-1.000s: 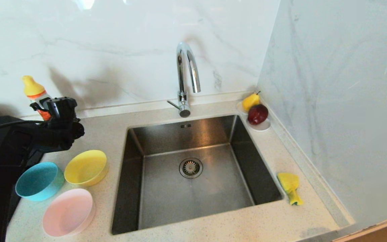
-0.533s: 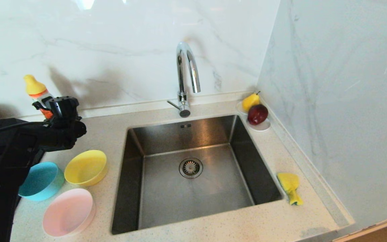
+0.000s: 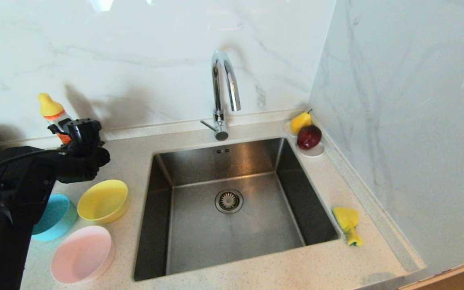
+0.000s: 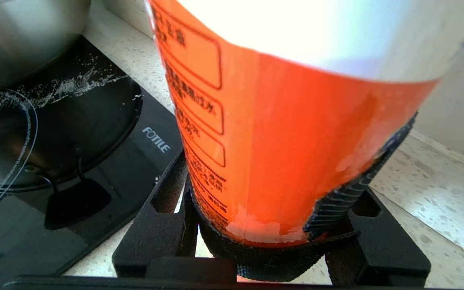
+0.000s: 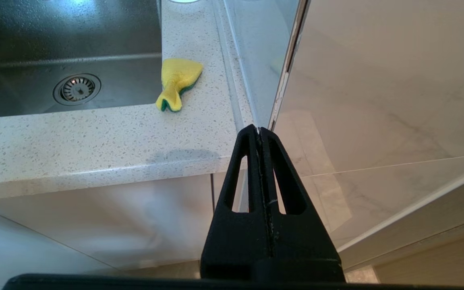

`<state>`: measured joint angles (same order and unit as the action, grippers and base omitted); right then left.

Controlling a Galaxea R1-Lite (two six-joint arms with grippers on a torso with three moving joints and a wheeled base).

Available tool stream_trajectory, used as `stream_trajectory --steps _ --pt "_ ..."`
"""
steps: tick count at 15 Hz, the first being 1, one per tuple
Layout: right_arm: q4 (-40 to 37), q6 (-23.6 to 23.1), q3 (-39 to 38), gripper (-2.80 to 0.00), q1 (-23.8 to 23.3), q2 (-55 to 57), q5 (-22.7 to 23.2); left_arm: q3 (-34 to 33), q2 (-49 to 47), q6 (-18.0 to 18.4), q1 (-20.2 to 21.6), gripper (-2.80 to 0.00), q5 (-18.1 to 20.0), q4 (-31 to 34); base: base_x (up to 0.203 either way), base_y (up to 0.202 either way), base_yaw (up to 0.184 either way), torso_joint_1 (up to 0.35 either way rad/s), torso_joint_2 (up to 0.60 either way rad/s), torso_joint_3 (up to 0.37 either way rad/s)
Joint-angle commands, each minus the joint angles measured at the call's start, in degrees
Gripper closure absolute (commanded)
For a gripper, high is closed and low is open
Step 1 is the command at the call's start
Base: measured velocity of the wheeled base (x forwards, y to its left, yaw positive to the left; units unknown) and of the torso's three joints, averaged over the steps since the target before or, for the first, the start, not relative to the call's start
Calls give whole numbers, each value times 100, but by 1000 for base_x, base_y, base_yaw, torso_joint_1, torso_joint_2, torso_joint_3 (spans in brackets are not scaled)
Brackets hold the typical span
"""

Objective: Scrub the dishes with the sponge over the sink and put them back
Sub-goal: Place the dish soap on the table

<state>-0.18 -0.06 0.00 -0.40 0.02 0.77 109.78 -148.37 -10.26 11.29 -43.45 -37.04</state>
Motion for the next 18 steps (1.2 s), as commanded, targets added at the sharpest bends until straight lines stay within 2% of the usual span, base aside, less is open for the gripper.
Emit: stream_trajectory --steps 1,5,6,13,16,18 --pt "1 -2 0 0 -4 6 2 0 -8 -11 -4 0 -14 -5 0 0 0 0 0 0" --pt "1 -2 0 0 -4 6 2 0 -43 27 -4 0 -50 59 0 0 0 0 0 0" --pt "1 -2 0 0 -4 6 2 0 -34 10 -4 -280 -50 65 0 0 0 0 0 0" --pt "1 -2 0 0 5 6 2 -113 601 -28 3 -280 -58 38 0 0 0 0 0 0" --pt "1 -2 -3 0 2 6 2 -410 1536 -47 11 -280 -31 154 0 0 0 0 0 0" --pt "1 -2 0 0 5 6 2 -468 2338 -47 15 -280 -7 520 0 0 0 0 0 0"
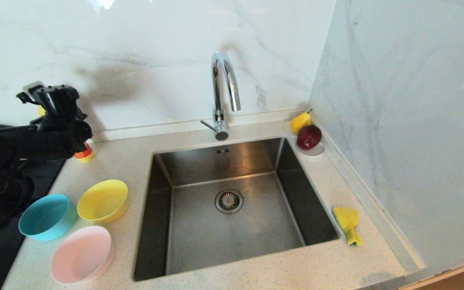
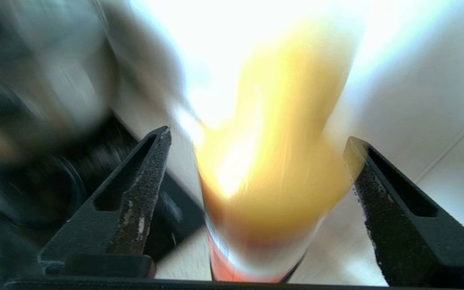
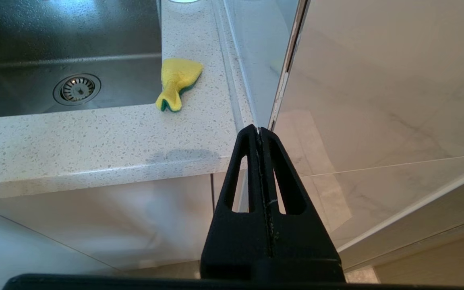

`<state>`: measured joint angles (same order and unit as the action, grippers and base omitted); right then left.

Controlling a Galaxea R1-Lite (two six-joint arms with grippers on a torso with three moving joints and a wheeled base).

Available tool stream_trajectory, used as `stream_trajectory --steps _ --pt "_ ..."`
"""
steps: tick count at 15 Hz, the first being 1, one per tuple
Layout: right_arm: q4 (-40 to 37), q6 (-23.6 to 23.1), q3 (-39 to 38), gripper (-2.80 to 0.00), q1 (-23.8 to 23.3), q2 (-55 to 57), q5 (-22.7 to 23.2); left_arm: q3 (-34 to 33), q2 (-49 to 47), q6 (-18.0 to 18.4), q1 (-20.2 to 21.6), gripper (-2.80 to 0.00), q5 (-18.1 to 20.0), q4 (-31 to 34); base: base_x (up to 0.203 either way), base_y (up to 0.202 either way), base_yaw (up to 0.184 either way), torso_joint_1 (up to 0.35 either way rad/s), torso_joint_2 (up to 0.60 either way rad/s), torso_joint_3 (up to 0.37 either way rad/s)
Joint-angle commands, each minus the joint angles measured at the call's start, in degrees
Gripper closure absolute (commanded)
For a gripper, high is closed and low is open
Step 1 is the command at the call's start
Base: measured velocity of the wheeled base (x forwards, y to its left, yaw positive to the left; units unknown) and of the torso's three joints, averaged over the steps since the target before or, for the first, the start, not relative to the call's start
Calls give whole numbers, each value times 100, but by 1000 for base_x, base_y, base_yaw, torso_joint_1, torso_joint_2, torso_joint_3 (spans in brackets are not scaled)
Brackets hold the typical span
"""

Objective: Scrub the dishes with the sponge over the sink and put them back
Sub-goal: Place the dish soap on the table, then turn on the faucet

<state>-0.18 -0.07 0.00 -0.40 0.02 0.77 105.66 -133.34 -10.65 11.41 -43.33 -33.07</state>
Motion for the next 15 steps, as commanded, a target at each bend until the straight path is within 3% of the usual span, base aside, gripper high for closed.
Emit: stream_trajectory --steps 1,2,3,6,8,10,12,15 --pt "1 -1 0 0 0 6 2 -92 1281 -7 4 -280 2 354 0 0 0 0 0 0" --pt "1 -1 -5 0 -1 6 2 -161 1667 2 4 -280 22 566 0 0 0 0 0 0" --pt "1 -1 0 0 5 6 2 -264 2042 15 6 0 53 806 0 0 0 0 0 0" --pt "1 -1 0 0 -4 6 2 -527 3040 42 17 0 463 1517 0 0 0 0 0 0" --pt "1 -1 0 0 -2 6 2 -600 3683 259 13 0 1080 2405 0 0 0 0 0 0" --pt "1 -1 0 0 5 6 2 -761 4397 585 7 0 2371 3604 0 0 0 0 0 0" --pt "1 -1 0 0 -4 6 2 -1186 5170 722 4 0 3382 4439 0 0 0 0 0 0" --pt "1 -1 0 0 -1 6 2 -2599 6534 1126 -8 0 4608 5107 0 0 0 0 0 0"
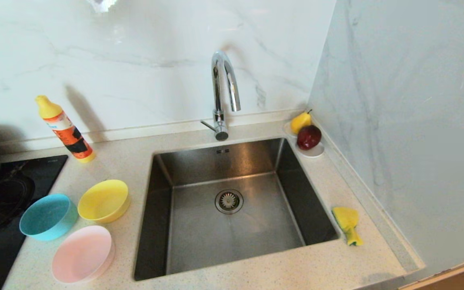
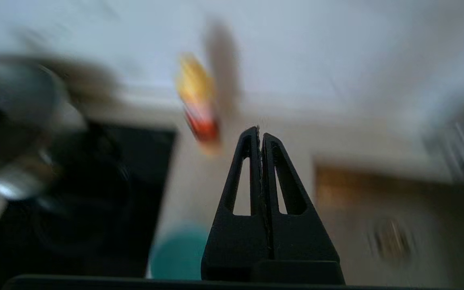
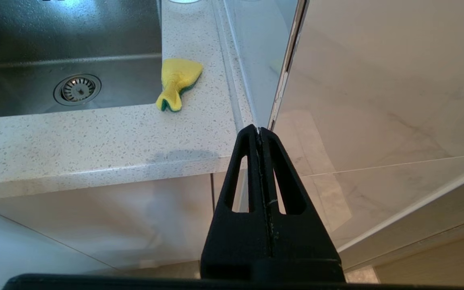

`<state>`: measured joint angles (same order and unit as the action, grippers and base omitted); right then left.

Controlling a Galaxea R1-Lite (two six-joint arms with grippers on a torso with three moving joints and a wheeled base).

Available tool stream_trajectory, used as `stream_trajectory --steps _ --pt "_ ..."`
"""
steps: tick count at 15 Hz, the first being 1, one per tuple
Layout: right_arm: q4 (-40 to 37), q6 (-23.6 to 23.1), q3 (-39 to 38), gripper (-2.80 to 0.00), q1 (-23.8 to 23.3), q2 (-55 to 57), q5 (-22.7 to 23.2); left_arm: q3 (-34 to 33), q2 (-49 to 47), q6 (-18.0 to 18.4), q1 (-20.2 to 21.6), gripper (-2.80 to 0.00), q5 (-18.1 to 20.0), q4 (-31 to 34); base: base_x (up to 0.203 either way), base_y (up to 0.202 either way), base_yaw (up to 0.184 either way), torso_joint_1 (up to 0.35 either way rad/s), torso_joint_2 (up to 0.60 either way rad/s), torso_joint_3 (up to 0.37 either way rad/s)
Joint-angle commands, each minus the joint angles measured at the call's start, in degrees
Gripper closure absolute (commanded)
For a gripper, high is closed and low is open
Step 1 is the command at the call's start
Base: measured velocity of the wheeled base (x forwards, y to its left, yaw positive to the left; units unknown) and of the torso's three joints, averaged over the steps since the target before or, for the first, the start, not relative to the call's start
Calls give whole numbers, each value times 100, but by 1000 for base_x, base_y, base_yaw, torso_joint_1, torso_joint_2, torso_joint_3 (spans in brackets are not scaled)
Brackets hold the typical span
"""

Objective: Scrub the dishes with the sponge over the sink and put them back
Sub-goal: Turn on the faucet

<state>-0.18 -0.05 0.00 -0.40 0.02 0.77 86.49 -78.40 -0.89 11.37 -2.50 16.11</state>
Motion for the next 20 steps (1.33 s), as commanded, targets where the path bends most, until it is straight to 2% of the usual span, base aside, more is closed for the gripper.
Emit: stream_trajectory --steps 1,4,6,8,10,12,14,17,20 --pt "1 -4 0 0 5 6 2 -1387 1544 417 -6 0 787 281 0 0 0 0 0 0" --pt "1 -4 0 0 5 6 2 -3532 3240 1184 -51 0 1157 372 0 0 0 0 0 0" --pt "1 -4 0 0 -4 6 2 -4748 4457 1445 -189 0 1261 391 0 0 0 0 0 0" --pt "1 -4 -8 0 0 6 2 -5667 5505 1575 -428 0 1270 401 0 0 0 0 0 0" --pt "1 -4 0 0 4 6 2 -6646 6329 1607 -676 0 1113 343 0 0 0 0 0 0" --pt "1 -4 -9 0 -3 6 2 -7526 6898 1310 -871 0 670 7 0 0 0 0 0 0" --pt "1 -4 0 0 3 -2 2 -7928 7662 1144 -947 0 509 -211 0 0 0 0 0 0" --pt "1 -4 0 0 -2 6 2 -8248 7831 666 -996 0 340 -439 0 0 0 0 0 0" --pt "1 -4 0 0 5 6 2 -8279 7831 671 -997 0 363 -538 0 0 0 0 0 0"
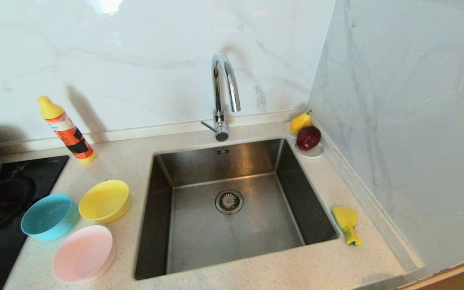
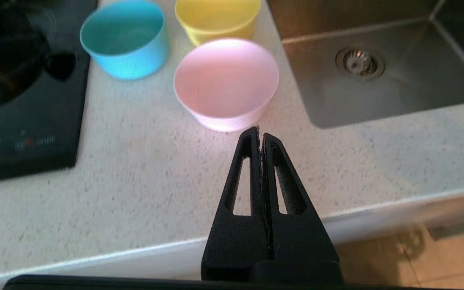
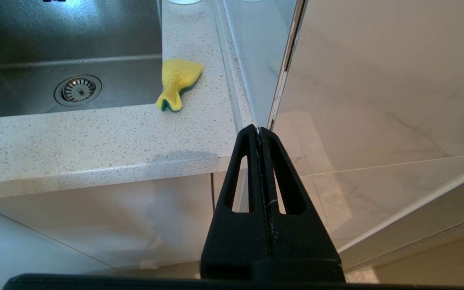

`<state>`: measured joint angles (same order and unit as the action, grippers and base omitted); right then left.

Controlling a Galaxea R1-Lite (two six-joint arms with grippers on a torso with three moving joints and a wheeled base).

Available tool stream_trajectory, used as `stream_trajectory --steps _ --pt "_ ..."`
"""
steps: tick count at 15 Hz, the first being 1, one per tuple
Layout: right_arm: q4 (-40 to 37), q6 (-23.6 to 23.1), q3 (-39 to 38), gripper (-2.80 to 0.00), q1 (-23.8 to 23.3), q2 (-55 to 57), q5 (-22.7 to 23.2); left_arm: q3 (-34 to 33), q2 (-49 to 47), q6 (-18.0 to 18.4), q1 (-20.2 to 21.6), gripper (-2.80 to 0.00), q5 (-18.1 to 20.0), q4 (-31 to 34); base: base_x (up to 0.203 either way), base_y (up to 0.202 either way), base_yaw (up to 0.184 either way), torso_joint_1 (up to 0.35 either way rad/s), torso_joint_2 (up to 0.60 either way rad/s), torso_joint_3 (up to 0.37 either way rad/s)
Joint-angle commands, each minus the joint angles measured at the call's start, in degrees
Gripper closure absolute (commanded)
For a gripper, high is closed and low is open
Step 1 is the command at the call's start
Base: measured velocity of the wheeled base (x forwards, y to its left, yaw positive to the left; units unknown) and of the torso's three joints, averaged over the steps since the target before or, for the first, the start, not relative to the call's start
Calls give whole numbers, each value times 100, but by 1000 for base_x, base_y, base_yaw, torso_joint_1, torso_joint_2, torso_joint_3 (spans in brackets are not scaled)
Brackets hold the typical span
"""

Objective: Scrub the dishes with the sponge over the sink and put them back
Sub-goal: Turn on the faucet

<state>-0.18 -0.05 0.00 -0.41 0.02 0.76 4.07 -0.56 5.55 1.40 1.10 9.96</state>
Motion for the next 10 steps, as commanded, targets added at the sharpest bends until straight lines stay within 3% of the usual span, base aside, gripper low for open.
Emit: stream_trajectory --steps 1,10 --pt "0 -3 -2 0 -1 6 3 -47 47 21 0 0 -4 47 0 0 0 0 0 0" --pt "0 -3 0 0 6 6 3 -71 47 -40 0 0 -24 -6 0 0 0 0 0 0"
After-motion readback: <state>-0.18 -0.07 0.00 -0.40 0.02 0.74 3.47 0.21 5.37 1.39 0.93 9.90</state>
